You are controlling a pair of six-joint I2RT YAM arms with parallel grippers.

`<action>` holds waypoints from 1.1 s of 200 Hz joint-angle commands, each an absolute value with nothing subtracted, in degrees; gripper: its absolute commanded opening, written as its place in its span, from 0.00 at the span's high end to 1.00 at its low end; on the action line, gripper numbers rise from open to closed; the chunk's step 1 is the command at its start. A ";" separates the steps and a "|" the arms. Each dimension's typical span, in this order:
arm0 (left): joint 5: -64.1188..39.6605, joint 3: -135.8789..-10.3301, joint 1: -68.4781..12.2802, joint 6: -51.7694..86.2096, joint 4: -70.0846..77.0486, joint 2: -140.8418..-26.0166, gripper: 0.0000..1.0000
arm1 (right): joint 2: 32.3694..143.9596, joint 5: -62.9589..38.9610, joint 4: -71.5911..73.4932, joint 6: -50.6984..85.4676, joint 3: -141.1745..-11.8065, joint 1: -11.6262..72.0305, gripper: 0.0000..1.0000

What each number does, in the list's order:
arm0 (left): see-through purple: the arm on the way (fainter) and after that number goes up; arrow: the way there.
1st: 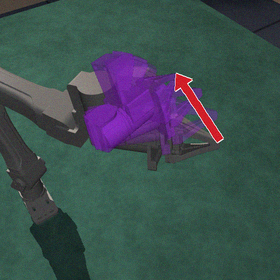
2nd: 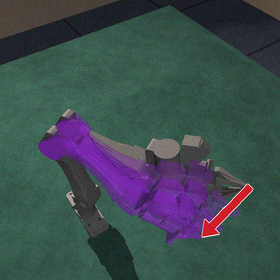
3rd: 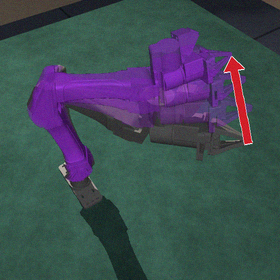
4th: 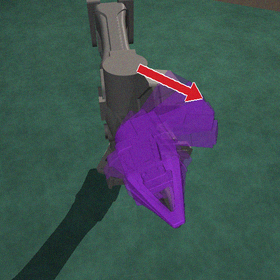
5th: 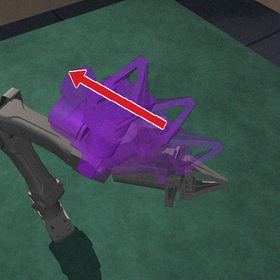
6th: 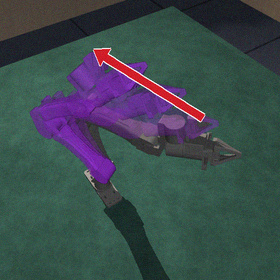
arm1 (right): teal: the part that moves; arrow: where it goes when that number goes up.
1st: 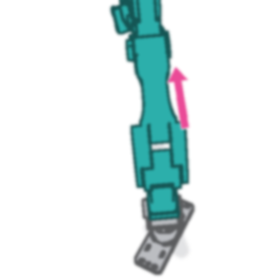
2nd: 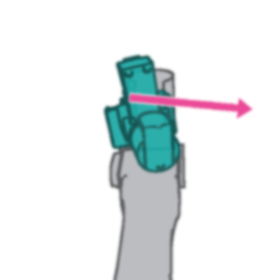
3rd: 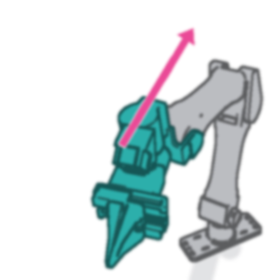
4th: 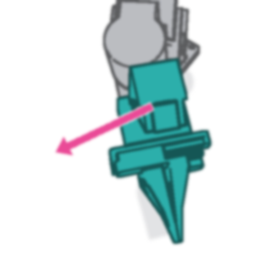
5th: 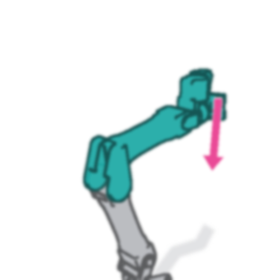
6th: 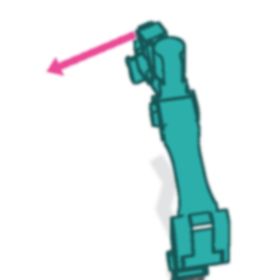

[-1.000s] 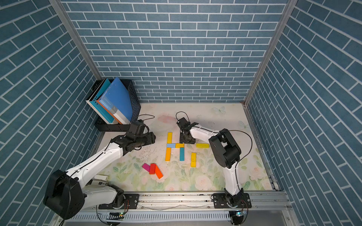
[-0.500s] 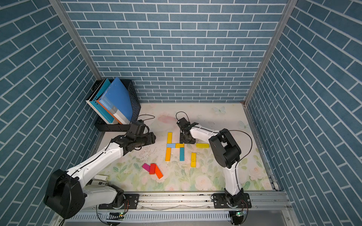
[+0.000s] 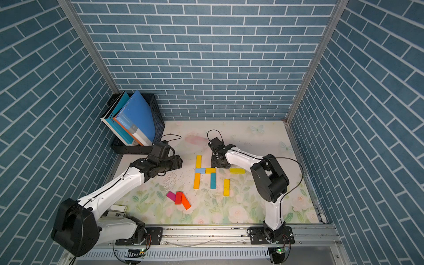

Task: Assemble the letter h with building blocks
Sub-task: Adjust the building block at the center of the board.

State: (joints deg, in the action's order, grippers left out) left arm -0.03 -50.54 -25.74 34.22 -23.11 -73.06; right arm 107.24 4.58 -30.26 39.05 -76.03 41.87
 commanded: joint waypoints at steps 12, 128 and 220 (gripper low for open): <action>1.28 -51.38 -25.20 34.18 -24.54 -72.91 0.29 | 100.09 6.08 -30.37 42.28 -70.40 44.21 0.38; 4.18 -44.71 -25.11 39.16 -27.51 -69.92 0.29 | 100.33 4.27 -26.72 44.13 -57.91 49.09 0.42; 4.65 -47.42 -25.10 38.68 -28.27 -70.42 0.29 | 97.37 9.13 -30.67 44.42 -61.36 49.21 0.45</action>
State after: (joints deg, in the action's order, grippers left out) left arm 3.81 -45.82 -25.50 38.81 -26.74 -70.78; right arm 99.53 6.31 -26.17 43.59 -60.07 49.08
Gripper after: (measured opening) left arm 0.714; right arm 0.555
